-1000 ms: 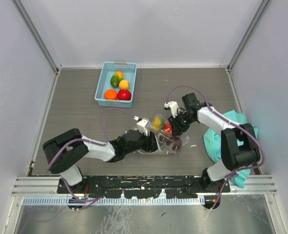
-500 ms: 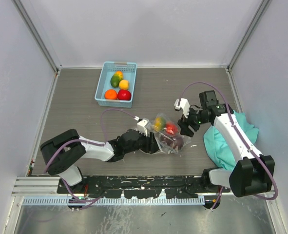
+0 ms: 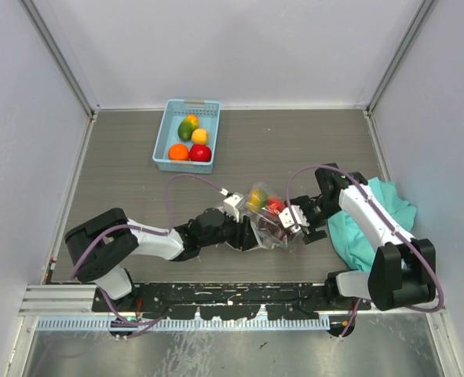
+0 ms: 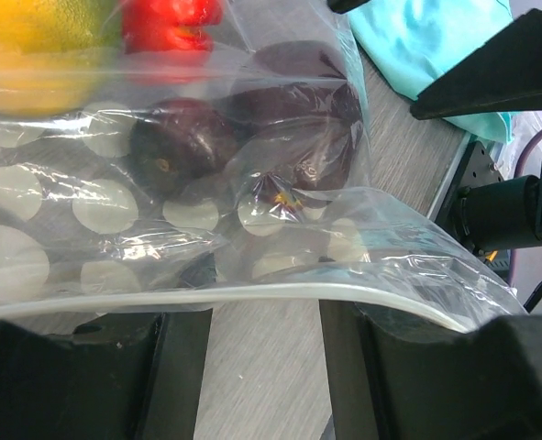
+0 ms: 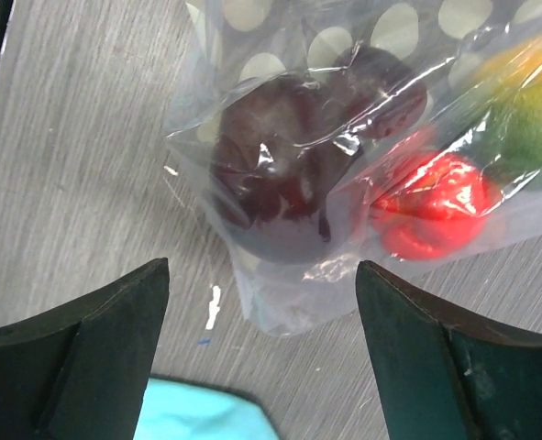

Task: Open the zip-top bag and remove the fake food
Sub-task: Pick up the fake fruit from the zipper food storage bag.

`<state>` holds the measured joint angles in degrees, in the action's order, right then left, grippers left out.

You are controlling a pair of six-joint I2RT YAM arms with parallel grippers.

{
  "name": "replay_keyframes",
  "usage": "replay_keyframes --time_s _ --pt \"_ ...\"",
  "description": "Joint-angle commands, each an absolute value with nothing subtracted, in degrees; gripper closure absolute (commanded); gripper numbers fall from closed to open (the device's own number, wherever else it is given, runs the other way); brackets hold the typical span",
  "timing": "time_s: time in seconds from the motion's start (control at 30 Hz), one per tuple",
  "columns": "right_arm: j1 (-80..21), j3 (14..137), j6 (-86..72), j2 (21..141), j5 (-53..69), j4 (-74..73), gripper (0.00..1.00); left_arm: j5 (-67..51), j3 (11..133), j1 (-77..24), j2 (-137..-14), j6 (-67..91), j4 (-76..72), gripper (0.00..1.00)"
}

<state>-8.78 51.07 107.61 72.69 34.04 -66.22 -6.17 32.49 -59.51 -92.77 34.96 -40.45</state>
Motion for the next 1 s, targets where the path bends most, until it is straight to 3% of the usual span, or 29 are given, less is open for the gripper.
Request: replay_keyframes --time_s 0.0,0.2,0.43,0.77,0.97 --pt "-9.1 52.4 115.0 75.4 39.3 -63.6 0.15 -7.8 33.3 -59.2 -92.0 33.2 -43.8 0.5" --pt "-9.9 47.4 108.8 76.5 37.3 -54.8 0.23 -8.9 33.7 -59.2 -91.7 32.5 -43.9 0.5" --pt "-9.9 45.8 104.5 77.8 37.5 -51.2 0.42 -10.6 35.1 -59.3 -93.4 32.6 -43.9 0.45" --pt "-11.1 44.1 99.9 77.6 40.5 -49.7 0.65 -7.5 35.7 -60.1 -94.0 33.9 -43.2 0.23" --pt "-12.2 44.2 95.6 78.0 41.8 -49.4 0.77 -5.3 36.8 -61.7 -94.6 35.2 -41.6 0.2"
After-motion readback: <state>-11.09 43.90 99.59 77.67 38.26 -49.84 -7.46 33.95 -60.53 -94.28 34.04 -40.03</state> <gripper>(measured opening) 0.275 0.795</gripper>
